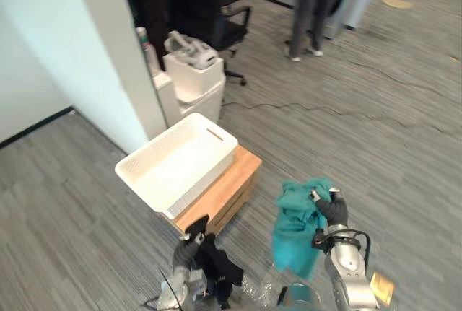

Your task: Tidy the bed and pick cloth on bed and put in laundry

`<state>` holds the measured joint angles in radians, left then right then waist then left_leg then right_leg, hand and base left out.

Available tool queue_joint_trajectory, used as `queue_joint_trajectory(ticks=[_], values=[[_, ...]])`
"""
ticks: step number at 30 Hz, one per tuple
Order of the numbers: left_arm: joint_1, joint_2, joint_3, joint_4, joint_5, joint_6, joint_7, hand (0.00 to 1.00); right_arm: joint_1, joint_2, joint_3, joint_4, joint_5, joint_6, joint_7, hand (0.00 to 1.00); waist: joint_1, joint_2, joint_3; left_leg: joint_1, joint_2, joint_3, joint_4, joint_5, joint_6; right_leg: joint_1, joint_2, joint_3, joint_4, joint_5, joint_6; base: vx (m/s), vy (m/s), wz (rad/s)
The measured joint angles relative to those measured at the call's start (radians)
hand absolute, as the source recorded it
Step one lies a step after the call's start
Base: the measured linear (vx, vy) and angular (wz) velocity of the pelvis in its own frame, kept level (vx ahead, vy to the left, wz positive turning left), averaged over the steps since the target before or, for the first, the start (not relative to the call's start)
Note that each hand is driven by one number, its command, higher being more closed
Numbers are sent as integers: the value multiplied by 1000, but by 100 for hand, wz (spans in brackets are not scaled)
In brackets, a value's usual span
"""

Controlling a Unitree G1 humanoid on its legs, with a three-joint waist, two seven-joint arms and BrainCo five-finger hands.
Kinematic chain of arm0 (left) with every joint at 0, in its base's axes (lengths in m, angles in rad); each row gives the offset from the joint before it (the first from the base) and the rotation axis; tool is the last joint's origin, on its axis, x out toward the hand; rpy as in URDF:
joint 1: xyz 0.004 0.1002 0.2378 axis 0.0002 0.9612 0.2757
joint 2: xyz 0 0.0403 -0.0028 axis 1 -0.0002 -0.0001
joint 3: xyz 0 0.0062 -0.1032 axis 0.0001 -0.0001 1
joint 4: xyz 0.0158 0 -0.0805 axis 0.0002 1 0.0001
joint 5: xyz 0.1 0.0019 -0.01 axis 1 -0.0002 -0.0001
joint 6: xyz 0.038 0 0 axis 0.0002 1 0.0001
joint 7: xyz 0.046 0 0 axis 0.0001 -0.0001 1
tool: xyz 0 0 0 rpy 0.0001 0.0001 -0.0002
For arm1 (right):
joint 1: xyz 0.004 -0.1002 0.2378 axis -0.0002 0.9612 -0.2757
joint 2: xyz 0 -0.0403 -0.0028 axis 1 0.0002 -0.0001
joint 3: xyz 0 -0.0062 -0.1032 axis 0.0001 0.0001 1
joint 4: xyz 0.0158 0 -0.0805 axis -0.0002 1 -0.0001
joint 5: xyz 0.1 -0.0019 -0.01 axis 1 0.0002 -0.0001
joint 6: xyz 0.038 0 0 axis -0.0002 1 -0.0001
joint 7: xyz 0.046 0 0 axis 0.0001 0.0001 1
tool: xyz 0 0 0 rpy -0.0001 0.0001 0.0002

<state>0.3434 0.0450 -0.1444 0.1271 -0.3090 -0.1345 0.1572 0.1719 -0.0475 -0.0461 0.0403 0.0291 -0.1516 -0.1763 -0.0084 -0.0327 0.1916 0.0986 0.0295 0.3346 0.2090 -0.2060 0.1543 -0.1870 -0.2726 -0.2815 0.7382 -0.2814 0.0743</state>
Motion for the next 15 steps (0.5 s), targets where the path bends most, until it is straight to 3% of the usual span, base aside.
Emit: queue_joint_trajectory(ticks=[2, 4, 6, 7, 8, 9, 10, 12, 13, 15], values=[[-2, 6, 31, -96, 5, -13, -1, 100, -10, -1, -34, -3, 0, 0, -1, 100, -7, 1, 0, 5, 21, -60, 1, -4, -40, -14, 32, 76, -180, 13, -5, 309, -338, 121], [-40, 26, 91, -185, 6, -51, 0, 100, -11, 0, -76, -17, 1, -1, -5, 100, -7, 10, 6, 7, 51, -141, 11, -16, -97, -32, 75, 210, -375, 90, -7, 304, -407, 116], [-101, 55, 162, -239, -17, -84, 1, 100, -4, 4, -118, -26, 5, -8, -4, 100, -11, -12, -2, 6, 75, -212, 36, -54, -179, -25, 85, 351, -481, 183, -28, 321, -510, 113], [-112, 77, 180, -265, -31, -95, 2, 100, 0, 8, -124, -30, 11, -10, -4, 100, -17, -39, -6, -1, 75, -239, 49, -71, -208, -11, 77, 400, -505, 203, -36, 266, -585, 111], [-114, 104, 191, -308, -36, -114, 1, 100, 14, 23, -128, -39, 14, -16, -3, 100, -20, -71, -8, 8, 83, -261, 69, -110, -261, 4, 73, 433, -500, 253, 77, 232, -581, 86], [-101, 72, 187, -331, -36, -118, 0, 100, 30, 18, -136, -53, 22, -15, 1, 100, -17, -18, -19, 20, 168, -269, 75, -123, -294, 17, 140, 386, -470, 233, 92, 242, -538, 59], [-88, 42, 183, -354, -35, -118, 0, 100, 42, 18, -134, -80, 24, -15, 2, 100, -15, 12, -30, 22, 217, -261, 71, -118, -307, 19, 172, 364, -472, 233, 76, 271, -428, 28], [-81, -42, 167, -399, -35, -131, -5, 100, 52, 23, -125, -170, 52, -19, 5, 100, -9, 74, -43, 73, 293, -182, -3, -51, -367, 24, 235, 320, -430, 217, 43, 236, -318, 13], [-80, -54, 168, -408, -35, -135, -4, 100, 49, 25, -113, -185, 54, -20, 4, 100, -8, 80, -47, 74, 305, -167, -19, -29, -368, 26, 243, 308, -426, 215, 40, 165, -271, 21], [-88, -74, 169, -423, -34, -148, -1, 100, 47, 23, -85, -232, 74, -32, 6, 100, -18, 68, -43, 38, 329, -89, 20, 20, -321, 74, 232, 240, -469, 211, 28, 144, -246, 79]])
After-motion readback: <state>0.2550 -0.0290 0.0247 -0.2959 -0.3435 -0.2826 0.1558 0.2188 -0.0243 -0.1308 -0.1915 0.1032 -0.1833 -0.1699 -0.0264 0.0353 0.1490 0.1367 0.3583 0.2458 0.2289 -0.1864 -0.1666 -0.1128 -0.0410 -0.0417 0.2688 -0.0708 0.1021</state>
